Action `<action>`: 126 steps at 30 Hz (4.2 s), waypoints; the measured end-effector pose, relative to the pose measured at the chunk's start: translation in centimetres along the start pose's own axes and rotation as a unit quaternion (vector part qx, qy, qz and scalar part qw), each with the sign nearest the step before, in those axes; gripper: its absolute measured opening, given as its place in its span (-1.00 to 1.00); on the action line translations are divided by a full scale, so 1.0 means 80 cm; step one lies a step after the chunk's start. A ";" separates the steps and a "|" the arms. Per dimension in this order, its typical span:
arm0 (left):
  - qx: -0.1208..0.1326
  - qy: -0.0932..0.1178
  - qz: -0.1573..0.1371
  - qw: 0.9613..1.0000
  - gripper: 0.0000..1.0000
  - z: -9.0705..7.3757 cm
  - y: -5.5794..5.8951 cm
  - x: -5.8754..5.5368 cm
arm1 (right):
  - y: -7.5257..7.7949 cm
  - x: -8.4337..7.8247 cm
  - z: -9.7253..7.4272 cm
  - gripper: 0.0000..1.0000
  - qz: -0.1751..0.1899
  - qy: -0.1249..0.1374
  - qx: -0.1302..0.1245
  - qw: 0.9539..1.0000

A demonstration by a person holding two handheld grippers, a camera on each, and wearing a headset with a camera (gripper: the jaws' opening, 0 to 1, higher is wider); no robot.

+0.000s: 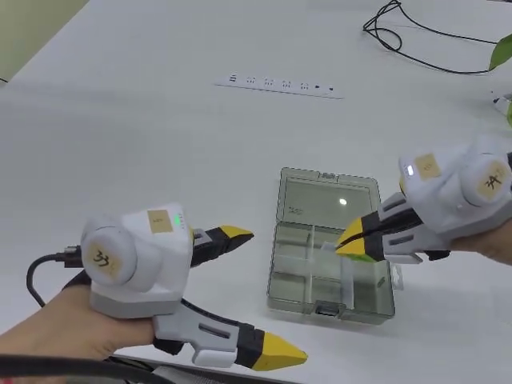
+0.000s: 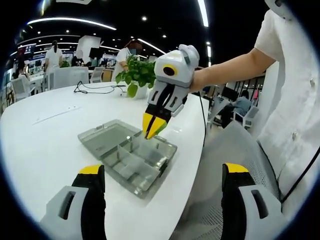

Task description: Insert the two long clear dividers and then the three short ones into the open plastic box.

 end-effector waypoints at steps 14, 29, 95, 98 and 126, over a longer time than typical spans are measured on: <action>-0.003 0.001 -0.002 1.000 0.98 0.003 0.001 0.001 | 0.012 -0.008 -0.014 -0.97 0.094 0.071 -0.029 0.993; -0.006 0.001 -0.003 1.000 0.97 0.004 0.003 0.000 | 0.004 -0.001 -0.009 -0.97 0.078 0.082 -0.031 0.993; -0.011 -0.006 0.003 1.000 0.94 0.001 0.001 -0.001 | 0.004 -0.053 0.042 -0.94 -0.020 -0.097 -0.017 0.995; -0.011 -0.006 0.004 1.000 0.95 0.000 0.002 -0.001 | 0.002 -0.042 0.039 -0.90 -0.001 -0.073 -0.024 0.997; 0.013 -0.004 0.015 1.000 0.96 -0.015 -0.013 0.010 | -0.002 -0.039 -0.101 -0.43 0.099 0.005 -0.138 0.985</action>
Point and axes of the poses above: the centre of the closed fingertips' face, and the gripper's own axes: z roughly forward along the fingers, y roughly to its right, x roughly out of its top, the point moved 1 cm from there along -z, roughly backward along the fingers, and after that the axes turned 11 degrees about y, right-handed, at the moved point
